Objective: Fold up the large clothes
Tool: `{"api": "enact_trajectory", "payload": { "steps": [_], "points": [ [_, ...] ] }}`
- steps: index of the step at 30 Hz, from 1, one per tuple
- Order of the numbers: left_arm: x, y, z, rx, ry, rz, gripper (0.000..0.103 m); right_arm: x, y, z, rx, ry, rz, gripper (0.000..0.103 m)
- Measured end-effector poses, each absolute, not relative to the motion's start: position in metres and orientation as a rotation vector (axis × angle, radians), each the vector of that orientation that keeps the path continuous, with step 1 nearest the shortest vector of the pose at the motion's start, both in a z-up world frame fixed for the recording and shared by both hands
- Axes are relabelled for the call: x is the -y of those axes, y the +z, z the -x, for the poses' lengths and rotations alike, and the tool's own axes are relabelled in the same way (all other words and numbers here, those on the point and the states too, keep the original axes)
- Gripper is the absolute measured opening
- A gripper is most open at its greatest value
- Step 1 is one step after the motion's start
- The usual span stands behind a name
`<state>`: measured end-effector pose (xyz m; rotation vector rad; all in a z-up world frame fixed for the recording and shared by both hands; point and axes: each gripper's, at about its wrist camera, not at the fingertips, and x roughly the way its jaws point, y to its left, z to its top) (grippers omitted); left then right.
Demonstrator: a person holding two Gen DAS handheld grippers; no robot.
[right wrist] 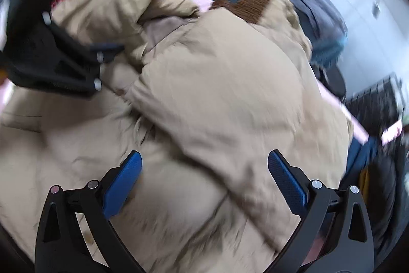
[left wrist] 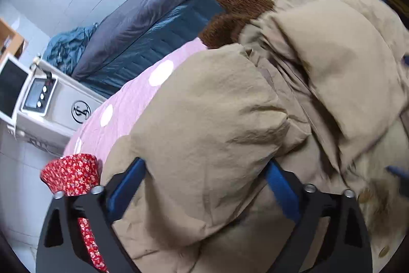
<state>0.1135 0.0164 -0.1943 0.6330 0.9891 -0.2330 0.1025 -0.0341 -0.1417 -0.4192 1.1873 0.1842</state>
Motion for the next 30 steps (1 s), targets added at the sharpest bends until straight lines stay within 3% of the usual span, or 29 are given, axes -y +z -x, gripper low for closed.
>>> {"api": "enact_trajectory", "payload": {
  "steps": [2,5,7,9,11,16,18,21,22,24,30],
  "points": [
    [-0.033,-0.185,-0.125,-1.001,-0.201,-0.55,0.077,0.028,-0.147,-0.117,-1.161,0.211,0.455,0.096],
    [-0.066,-0.172,-0.144,-1.012,-0.119,-0.438,0.072,0.031,-0.153,-0.13,-1.135,0.223,0.517,0.075],
    [-0.093,-0.164,-0.154,-1.008,-0.026,-0.383,0.073,0.037,-0.148,-0.122,-1.119,0.204,0.519,0.044],
    [-0.126,-0.155,-0.163,-0.991,0.093,-0.339,0.074,0.055,-0.14,-0.122,-1.109,0.152,0.478,0.029],
    [-0.156,-0.15,-0.171,-0.99,0.185,-0.287,0.076,0.085,-0.131,-0.129,-1.097,0.053,0.394,0.024],
    [-0.242,-0.141,-0.187,-1.033,0.461,-0.133,0.085,0.2,-0.126,-0.141,-1.191,-0.22,0.12,0.026],
    [-0.272,-0.132,-0.183,-1.013,0.546,-0.018,0.098,0.248,-0.128,-0.146,-1.222,-0.292,-0.031,0.029],
    [-0.293,-0.122,-0.175,-0.975,0.576,0.108,0.098,0.283,-0.132,-0.144,-1.242,-0.304,-0.181,0.041],
    [-0.298,-0.119,-0.175,-0.973,0.589,0.133,0.098,0.293,-0.132,-0.145,-1.249,-0.316,-0.216,0.058],
    [-0.301,-0.11,-0.173,-0.958,0.612,0.169,0.098,0.306,-0.125,-0.142,-1.234,-0.367,-0.255,0.074],
    [-0.302,-0.053,-0.173,-0.767,0.669,0.173,0.097,0.301,-0.069,-0.144,-1.052,-0.274,-0.374,0.076]
  ]
}}
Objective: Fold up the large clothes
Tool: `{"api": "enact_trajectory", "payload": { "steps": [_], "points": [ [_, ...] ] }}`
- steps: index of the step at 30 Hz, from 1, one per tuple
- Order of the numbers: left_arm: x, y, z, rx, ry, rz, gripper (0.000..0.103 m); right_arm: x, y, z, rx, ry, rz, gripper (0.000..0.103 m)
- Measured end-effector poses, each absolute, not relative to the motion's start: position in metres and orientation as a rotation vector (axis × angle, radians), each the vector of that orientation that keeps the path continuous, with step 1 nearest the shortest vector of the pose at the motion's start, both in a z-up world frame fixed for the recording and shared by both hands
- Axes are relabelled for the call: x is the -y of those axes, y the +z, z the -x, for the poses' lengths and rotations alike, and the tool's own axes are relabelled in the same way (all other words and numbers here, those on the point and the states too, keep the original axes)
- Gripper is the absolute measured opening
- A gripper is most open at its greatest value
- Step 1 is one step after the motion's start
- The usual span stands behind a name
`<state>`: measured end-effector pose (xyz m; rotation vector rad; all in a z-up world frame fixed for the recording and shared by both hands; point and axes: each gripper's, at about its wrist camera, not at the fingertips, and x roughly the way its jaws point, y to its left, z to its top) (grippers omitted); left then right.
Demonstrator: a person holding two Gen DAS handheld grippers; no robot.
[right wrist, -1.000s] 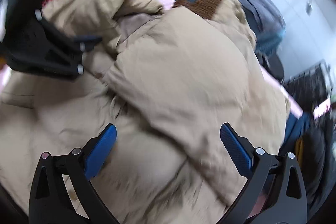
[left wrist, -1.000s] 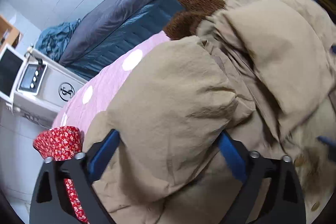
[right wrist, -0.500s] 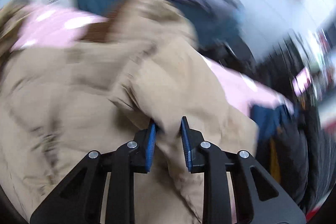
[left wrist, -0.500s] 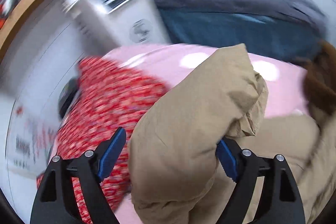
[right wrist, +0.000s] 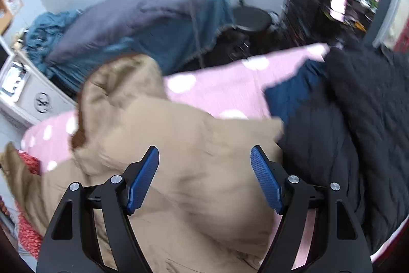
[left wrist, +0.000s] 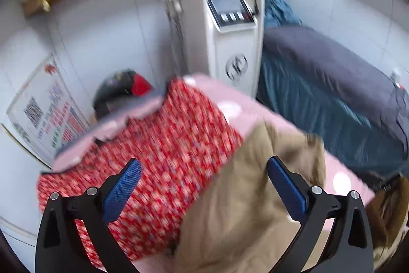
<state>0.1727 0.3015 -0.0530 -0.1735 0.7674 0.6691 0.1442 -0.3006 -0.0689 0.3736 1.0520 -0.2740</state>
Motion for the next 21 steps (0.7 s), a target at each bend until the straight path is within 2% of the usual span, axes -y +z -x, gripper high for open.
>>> {"api": "enact_trajectory", "payload": {
  "steps": [2,6,12,14,17,21],
  "points": [
    [-0.299,-0.035,-0.176,-0.725,0.67,0.178,0.097,0.282,-0.061,-0.164,-1.047,-0.164,-0.37,0.081],
    [-0.269,-0.027,-0.183,-0.756,0.523,0.164,0.097,0.24,-0.069,-0.197,-1.091,-0.001,-0.401,0.081],
    [-0.19,-0.081,-0.174,-0.933,0.276,0.009,0.097,0.159,-0.101,-0.276,-1.178,0.1,-0.358,0.081],
    [-0.175,-0.095,-0.161,-0.959,0.238,-0.012,0.097,0.133,-0.097,-0.295,-1.152,0.128,-0.308,0.081],
    [-0.169,-0.11,-0.142,-0.987,0.221,-0.019,0.097,0.078,-0.092,-0.325,-1.112,0.222,-0.156,0.081],
    [-0.18,-0.131,-0.123,-1.055,0.209,0.036,0.097,0.01,-0.132,-0.36,-1.24,0.283,0.031,0.081]
  ]
}}
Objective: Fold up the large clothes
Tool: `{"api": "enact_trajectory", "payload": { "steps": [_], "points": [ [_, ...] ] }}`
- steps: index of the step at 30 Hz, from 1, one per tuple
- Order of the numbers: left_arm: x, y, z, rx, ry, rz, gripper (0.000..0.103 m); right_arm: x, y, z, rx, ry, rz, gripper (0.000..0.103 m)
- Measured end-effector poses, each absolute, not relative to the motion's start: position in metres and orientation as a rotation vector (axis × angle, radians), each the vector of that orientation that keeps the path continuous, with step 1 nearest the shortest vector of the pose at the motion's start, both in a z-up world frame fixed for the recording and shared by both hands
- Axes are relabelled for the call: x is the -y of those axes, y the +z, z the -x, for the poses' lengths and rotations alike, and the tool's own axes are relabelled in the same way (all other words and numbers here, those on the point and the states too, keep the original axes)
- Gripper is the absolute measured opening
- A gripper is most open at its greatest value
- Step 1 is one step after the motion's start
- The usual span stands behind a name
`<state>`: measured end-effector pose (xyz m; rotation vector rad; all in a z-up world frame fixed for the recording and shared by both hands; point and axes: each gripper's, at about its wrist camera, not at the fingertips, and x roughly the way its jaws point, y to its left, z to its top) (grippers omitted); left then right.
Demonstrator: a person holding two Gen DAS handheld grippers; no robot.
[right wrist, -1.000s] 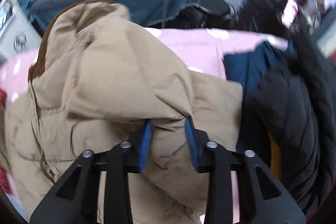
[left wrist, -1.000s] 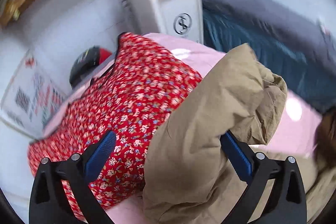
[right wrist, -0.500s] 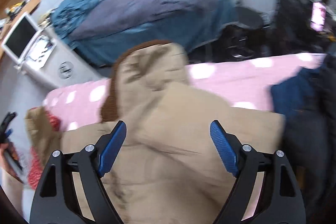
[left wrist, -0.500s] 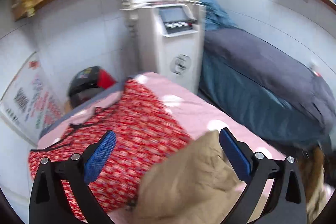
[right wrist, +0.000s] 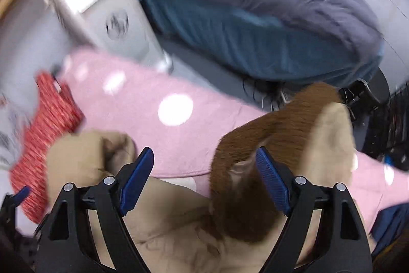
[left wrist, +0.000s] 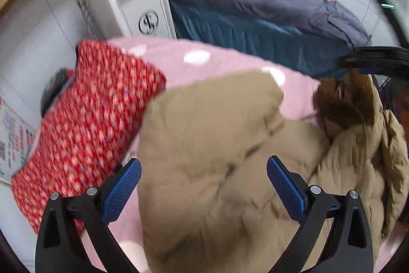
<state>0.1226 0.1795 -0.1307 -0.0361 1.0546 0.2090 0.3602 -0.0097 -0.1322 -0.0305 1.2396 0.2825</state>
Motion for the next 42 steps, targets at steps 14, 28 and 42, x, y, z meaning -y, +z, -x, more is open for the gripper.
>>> {"api": "enact_trajectory", "payload": {
  "steps": [14,28,42],
  "points": [
    [-0.207,-0.161,-0.082,-1.154,0.232,0.077,0.097,0.022,-0.173,-0.381,-1.37,0.169,-0.183,0.009],
    [-0.165,-0.145,-0.099,-1.067,0.137,0.053,0.097,0.07,-0.12,-0.324,-1.103,0.327,-0.537,0.052],
    [-0.117,-0.197,-0.079,-1.222,0.032,-0.034,0.097,0.058,-0.151,-0.17,-1.177,0.173,-0.137,0.077]
  ]
}}
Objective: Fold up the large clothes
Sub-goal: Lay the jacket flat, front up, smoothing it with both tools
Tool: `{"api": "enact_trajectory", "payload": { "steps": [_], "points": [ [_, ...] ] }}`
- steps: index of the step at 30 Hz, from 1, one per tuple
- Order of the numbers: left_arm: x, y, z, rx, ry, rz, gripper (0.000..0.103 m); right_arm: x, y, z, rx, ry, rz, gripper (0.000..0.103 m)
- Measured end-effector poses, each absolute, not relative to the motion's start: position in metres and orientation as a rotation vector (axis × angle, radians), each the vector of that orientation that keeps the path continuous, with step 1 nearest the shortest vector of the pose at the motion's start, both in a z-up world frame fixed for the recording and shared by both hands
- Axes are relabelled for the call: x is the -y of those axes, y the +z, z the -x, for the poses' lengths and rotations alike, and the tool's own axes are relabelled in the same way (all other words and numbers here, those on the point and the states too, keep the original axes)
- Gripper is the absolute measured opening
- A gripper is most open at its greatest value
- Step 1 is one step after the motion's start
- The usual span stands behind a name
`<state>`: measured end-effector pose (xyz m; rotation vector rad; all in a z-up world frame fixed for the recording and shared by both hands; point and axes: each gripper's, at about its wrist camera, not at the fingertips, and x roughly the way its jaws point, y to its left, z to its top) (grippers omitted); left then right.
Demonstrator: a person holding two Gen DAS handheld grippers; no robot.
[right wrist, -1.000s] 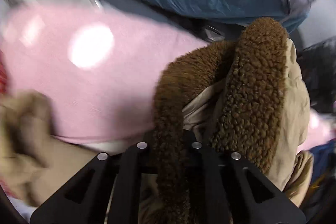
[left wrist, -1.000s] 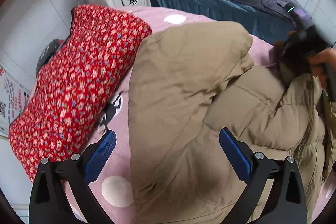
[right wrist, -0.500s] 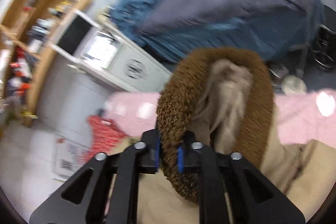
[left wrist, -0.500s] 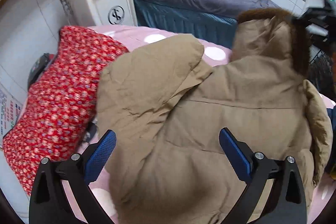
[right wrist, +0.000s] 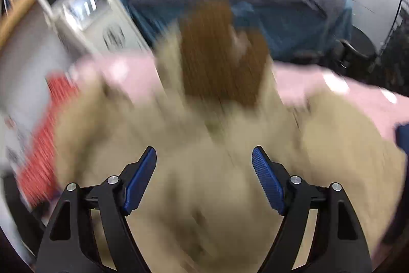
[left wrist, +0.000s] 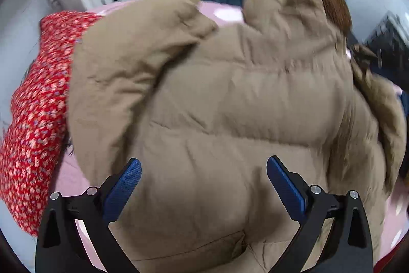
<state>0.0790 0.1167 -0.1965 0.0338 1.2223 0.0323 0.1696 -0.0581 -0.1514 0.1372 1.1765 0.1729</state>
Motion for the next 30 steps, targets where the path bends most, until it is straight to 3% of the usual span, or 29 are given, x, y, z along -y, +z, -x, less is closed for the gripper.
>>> {"api": "enact_trajectory", "payload": {
  "steps": [9,16,24,30],
  "points": [
    [-0.105,-0.257,-0.094,-1.387,0.039,-0.113,0.098,0.091,-0.237,-0.098,-1.405,0.048,-0.055,0.078],
    [-0.093,-0.268,-0.095,-1.366,0.028,-0.191,0.098,0.081,-0.263,-0.106,-1.404,0.011,0.076,0.098],
    [-0.089,-0.253,-0.071,-1.344,0.051,-0.195,0.097,0.102,-0.26,-0.103,-1.432,0.016,0.035,0.097],
    [-0.091,-0.221,-0.029,-1.302,0.053,-0.112,0.097,0.116,-0.217,-0.065,-1.374,0.045,-0.077,0.097]
  ]
}}
